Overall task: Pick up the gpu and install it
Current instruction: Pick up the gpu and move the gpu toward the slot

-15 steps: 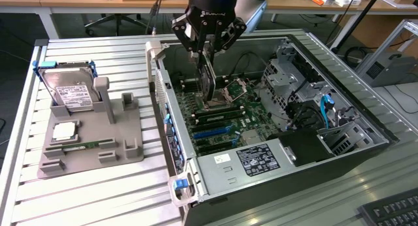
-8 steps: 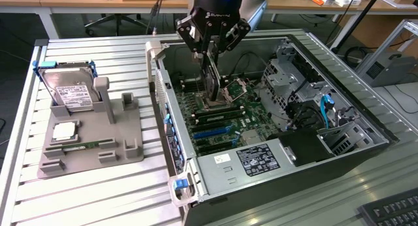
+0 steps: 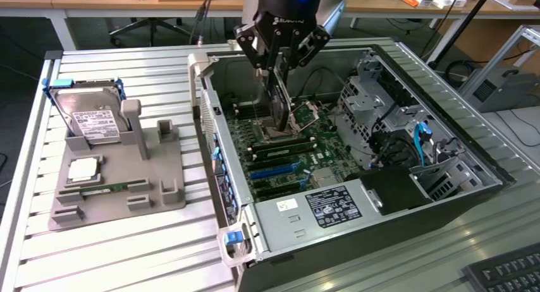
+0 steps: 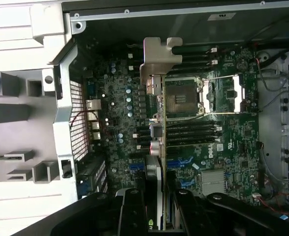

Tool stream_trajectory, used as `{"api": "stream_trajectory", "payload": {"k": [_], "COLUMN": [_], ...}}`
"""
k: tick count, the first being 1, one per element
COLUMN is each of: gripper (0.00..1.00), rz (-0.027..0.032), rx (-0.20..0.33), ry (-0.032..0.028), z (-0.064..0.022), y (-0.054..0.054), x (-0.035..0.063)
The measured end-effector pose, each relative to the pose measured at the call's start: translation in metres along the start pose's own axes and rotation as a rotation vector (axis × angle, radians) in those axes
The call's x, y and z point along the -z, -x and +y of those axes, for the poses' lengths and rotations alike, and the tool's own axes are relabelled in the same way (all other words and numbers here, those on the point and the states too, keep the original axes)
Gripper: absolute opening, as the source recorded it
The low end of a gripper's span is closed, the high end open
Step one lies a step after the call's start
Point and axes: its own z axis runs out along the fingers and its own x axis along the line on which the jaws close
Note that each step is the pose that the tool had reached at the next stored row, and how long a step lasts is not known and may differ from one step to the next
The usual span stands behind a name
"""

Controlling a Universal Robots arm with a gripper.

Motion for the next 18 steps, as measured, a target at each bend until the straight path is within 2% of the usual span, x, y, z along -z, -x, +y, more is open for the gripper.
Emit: {"api": "stream_trajectory", "payload": {"k": [18], "gripper": [0.27], "rz": [-0.0006], "rx": [0.0], "ry": [-0.0062], "z": [-0.0001], "y": [0.023], "x": [-0.0049]}}
